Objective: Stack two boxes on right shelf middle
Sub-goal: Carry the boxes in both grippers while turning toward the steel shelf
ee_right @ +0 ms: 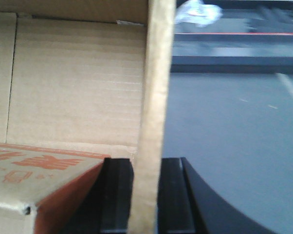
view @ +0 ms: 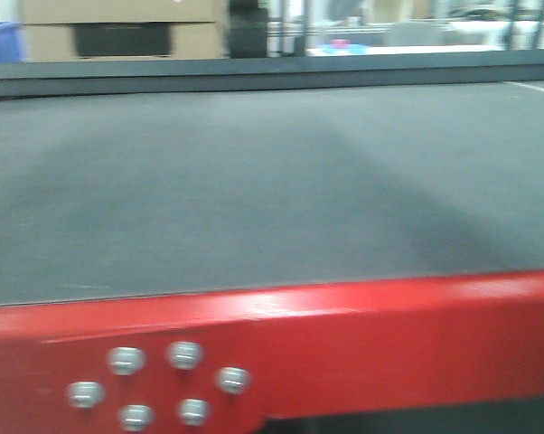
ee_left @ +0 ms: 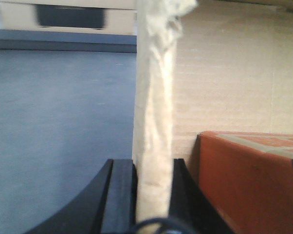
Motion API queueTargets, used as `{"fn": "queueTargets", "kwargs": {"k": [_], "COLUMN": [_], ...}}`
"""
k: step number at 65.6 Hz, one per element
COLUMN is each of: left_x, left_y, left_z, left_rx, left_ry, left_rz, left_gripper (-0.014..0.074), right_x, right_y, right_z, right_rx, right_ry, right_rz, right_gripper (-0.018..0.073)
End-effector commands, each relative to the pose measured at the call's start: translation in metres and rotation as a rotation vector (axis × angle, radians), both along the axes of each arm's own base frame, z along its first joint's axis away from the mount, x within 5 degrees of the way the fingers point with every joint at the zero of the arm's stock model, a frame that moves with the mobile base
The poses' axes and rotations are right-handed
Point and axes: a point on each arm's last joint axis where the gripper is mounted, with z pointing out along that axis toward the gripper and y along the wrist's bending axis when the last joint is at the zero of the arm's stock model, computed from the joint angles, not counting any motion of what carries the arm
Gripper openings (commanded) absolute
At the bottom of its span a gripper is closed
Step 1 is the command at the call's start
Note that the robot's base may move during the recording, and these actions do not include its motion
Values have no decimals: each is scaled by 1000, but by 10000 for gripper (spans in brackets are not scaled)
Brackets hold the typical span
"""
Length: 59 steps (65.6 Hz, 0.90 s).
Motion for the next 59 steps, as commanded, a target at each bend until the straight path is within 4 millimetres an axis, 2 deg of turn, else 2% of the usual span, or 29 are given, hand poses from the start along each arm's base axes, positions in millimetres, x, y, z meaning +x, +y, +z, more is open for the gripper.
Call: {"fn": "queueTargets", "kwargs": {"k": [1, 59], "left_x": [-9, -9], "left_y": [9, 9], "left_z": [11, 11], "left_rx": [6, 6], "left_ry": [-52, -52], "left_rz": [27, 27], "left_gripper": [-111, -111], "right_x": [-2, -2], "right_y": [-13, -13], "right_z": [9, 9], "right_rx": [-49, -49], "right_ry": [-65, -65], "right_rz": [-70, -70], "right_gripper": [-153, -153]}}
